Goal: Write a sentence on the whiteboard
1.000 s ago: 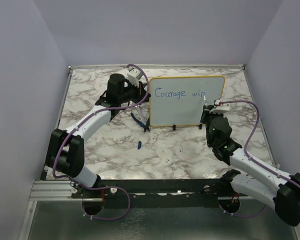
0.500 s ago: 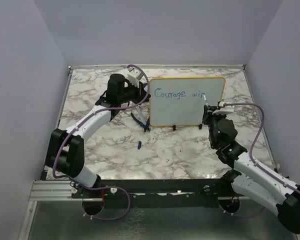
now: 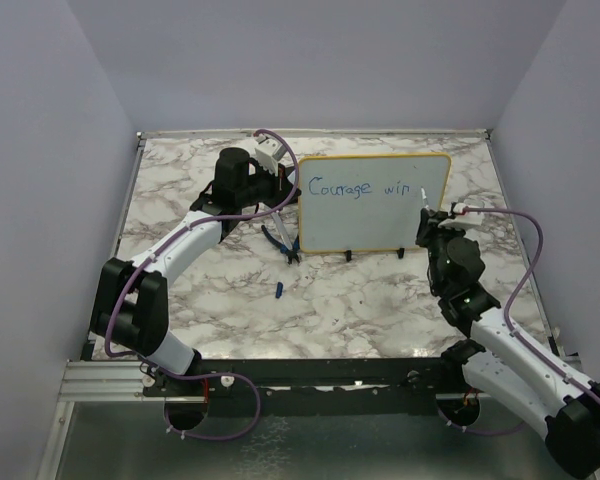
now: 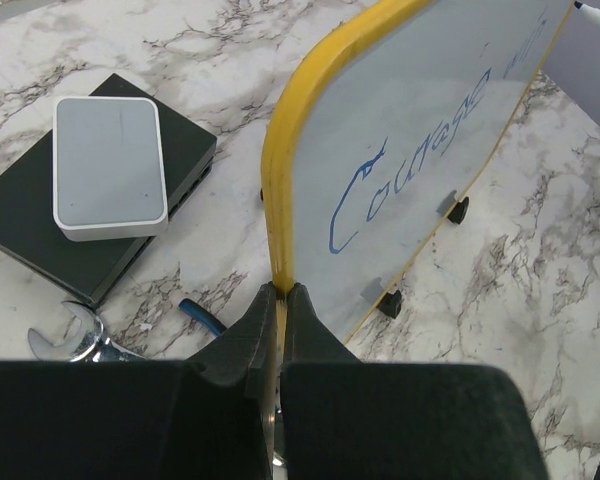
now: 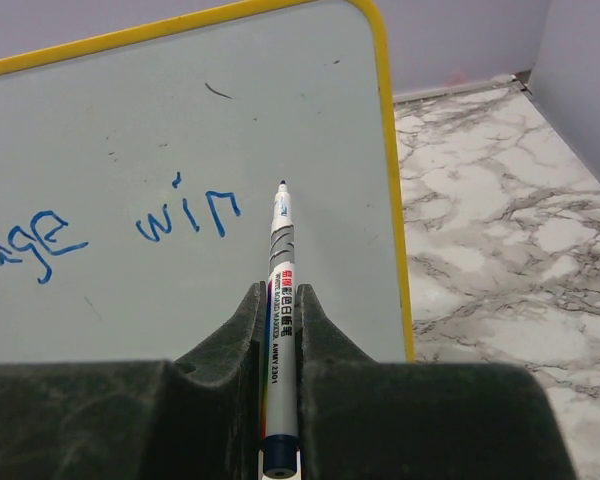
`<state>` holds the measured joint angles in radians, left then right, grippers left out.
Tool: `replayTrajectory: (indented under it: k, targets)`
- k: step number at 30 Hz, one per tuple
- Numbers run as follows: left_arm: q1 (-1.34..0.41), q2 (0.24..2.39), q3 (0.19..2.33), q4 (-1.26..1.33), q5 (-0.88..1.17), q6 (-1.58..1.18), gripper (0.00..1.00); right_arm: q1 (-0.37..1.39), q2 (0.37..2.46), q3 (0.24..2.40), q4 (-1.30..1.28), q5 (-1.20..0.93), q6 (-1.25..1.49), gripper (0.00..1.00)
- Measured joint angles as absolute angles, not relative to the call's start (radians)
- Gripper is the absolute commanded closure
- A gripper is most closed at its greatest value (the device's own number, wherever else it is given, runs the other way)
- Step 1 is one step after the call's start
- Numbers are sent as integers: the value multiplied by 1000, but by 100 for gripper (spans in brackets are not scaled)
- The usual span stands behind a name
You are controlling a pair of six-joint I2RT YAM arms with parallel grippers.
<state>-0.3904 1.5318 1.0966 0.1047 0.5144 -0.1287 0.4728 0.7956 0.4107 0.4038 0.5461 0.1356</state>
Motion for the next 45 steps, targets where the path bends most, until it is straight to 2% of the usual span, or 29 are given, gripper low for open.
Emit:
replayTrajectory:
  k: [11, 45]
  targets:
    - [-390, 1530, 1097, 100, 514, -125, 100, 429, 797, 383, 445, 453, 142, 99]
    - [-390, 1530, 1097, 95, 512, -125, 100, 410, 876, 383, 479, 402, 131, 99]
